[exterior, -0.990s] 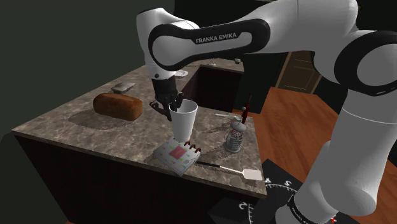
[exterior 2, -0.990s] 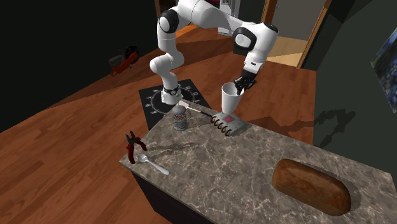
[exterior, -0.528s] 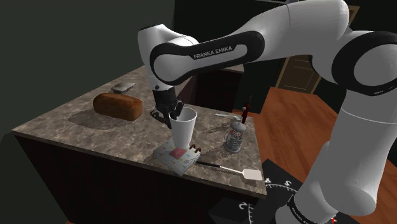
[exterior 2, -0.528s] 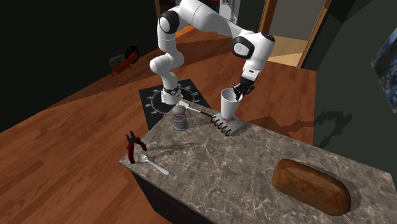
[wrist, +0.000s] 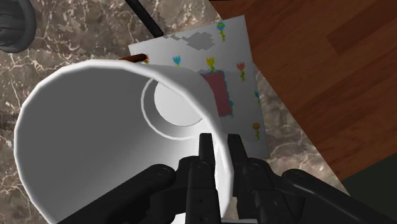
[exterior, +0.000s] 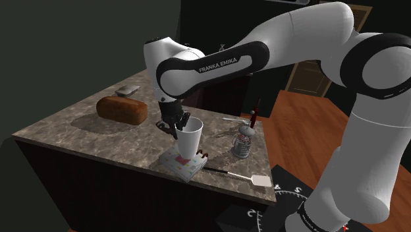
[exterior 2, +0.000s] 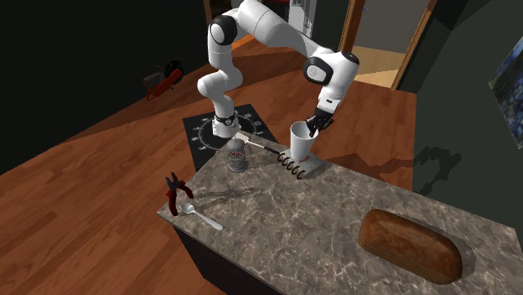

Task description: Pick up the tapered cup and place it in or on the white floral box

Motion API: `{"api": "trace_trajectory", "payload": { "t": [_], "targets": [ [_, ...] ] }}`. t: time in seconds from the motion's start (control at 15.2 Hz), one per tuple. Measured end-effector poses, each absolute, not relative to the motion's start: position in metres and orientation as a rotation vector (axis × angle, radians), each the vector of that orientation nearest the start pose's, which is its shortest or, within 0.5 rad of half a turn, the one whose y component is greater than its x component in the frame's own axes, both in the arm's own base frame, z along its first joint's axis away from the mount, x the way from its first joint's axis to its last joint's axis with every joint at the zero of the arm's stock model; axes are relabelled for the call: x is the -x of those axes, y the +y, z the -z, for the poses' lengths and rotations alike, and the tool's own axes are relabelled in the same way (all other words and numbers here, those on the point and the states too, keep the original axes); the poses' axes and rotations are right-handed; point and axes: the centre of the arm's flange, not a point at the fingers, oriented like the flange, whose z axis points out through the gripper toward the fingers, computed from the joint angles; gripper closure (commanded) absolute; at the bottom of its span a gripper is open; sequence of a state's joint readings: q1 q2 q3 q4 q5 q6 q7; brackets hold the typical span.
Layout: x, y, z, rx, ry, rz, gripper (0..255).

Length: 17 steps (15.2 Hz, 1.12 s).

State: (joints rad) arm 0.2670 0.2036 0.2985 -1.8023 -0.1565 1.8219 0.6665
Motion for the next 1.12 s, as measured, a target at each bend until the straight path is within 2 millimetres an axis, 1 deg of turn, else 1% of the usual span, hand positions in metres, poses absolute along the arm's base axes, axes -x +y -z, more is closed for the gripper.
{"api": "trace_trajectory", "payload": {
  "t": [0.2,0.26,0.66,0.73,0.92,0.99,1.12],
  "targets": [
    [-0.513,0.3,-0.422,3.309,0.082,-0.15,255],
    [-0.513,0.3,-0.422,3.309,0.082,-0.15,0],
    [-0.513,0.3,-0.422,3.309,0.082,-0.149,0],
    [-0.512,0.301,-0.428,3.309,0.082,-0.149,0],
    [-0.517,0.308,-0.461,3.308,0.082,-0.147,0],
    [-0.517,0.308,-0.467,3.309,0.082,-0.148,0],
    [-0.517,0.308,-0.471,3.309,0.082,-0.148,0]
  ]
}}
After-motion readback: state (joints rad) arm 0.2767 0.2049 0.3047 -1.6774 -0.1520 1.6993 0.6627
